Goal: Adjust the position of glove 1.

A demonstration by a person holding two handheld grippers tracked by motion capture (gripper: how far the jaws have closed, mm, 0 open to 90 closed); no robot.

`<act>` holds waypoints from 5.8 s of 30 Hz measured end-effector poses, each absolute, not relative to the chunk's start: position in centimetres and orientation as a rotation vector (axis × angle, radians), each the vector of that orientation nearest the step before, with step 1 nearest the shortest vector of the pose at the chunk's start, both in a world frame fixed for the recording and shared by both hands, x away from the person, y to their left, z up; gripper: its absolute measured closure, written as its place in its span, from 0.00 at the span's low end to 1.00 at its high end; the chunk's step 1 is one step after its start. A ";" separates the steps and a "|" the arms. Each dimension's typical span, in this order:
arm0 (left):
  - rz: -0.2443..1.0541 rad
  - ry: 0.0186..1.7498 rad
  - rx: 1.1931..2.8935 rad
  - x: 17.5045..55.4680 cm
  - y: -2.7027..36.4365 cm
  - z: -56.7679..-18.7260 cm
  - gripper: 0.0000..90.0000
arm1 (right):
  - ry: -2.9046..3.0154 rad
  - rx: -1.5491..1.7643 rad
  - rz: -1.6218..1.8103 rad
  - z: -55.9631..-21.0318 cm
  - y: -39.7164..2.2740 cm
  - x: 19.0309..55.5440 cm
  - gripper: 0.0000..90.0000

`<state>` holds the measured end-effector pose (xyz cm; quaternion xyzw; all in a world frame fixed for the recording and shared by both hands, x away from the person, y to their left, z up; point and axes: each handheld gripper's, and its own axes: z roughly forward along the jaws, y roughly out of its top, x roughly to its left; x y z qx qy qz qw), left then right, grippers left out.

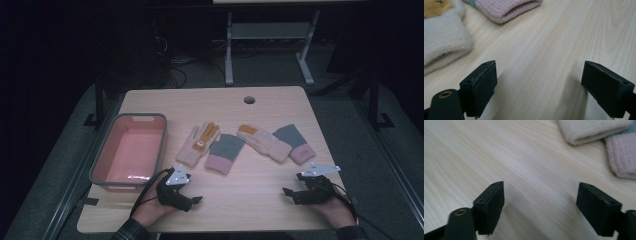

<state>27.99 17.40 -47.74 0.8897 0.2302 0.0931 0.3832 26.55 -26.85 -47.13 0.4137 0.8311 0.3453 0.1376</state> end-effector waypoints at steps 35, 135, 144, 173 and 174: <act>0.239 0.562 2.288 28.3 17.4 -47.7 0.14 | 2.380 1.157 1.061 -43.8 -26.1 34.9 1.00; 0.242 0.568 2.288 28.2 17.5 -47.6 0.14 | 2.601 0.962 1.005 -45.4 -21.7 36.6 1.00; 0.243 0.568 2.289 28.2 17.5 -47.6 0.14 | 2.655 0.931 0.957 -46.2 -20.9 35.7 1.00; 0.242 0.569 2.287 28.2 17.5 -47.6 0.14 | 2.743 0.796 1.002 -45.5 -18.1 29.9 0.89; 0.244 0.569 2.283 28.2 17.4 -47.7 0.14 | 2.693 0.814 1.019 -45.1 -18.5 29.9 0.79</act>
